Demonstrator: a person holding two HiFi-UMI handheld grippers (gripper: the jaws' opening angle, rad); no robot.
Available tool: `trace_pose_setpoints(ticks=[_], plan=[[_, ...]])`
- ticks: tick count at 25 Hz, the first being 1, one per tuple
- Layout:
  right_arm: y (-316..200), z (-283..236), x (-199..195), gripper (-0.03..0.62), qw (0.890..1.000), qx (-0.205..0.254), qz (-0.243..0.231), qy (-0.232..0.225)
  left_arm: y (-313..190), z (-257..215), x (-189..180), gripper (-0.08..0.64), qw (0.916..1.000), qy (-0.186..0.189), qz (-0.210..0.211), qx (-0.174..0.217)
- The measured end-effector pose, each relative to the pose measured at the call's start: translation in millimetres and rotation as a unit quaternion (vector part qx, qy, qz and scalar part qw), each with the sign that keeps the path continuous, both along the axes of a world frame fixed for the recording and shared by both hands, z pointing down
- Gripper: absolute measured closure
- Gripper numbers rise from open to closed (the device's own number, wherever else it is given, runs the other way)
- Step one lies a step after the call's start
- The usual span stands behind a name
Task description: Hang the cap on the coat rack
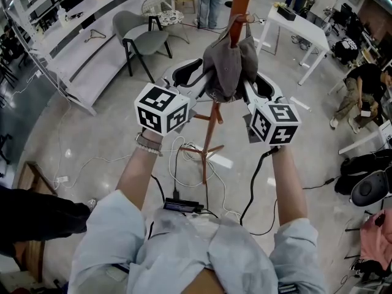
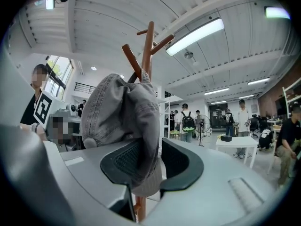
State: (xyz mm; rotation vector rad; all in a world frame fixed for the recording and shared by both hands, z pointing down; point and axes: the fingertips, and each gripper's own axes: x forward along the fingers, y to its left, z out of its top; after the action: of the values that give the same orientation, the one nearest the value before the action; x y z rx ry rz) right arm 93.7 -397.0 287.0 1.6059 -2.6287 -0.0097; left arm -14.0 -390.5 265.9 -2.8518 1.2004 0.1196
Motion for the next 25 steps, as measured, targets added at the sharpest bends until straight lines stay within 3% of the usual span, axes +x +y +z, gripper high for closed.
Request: trace_pose_setpoints(ticks=[11, 16, 21, 25], plan=[[9.8, -12.0, 11.2, 0.416, 0.999, 0.021, 0.013, -0.025, 9.8, -8.8, -9.1, 0.436, 0.9999, 0.012, -0.008, 0.009], [24.1, -20.1, 10.3, 0.416, 0.999, 0.047, 0.018, -0.004, 22.6, -15.6, -14.9, 0.437, 0.9996, 0.020, -0.009, 0.020], [42.7, -28.7, 10.5, 0.429, 0.997, 0.070, 0.026, 0.002, 42.6, -24.8, -19.2, 0.437, 0.9988, 0.019, -0.019, 0.040], [60.0, -31.5, 10.6, 0.498, 0.997, 0.076, 0.030, -0.011, 62.5, -29.4, -20.7, 0.440, 0.9981, 0.017, -0.023, 0.055]])
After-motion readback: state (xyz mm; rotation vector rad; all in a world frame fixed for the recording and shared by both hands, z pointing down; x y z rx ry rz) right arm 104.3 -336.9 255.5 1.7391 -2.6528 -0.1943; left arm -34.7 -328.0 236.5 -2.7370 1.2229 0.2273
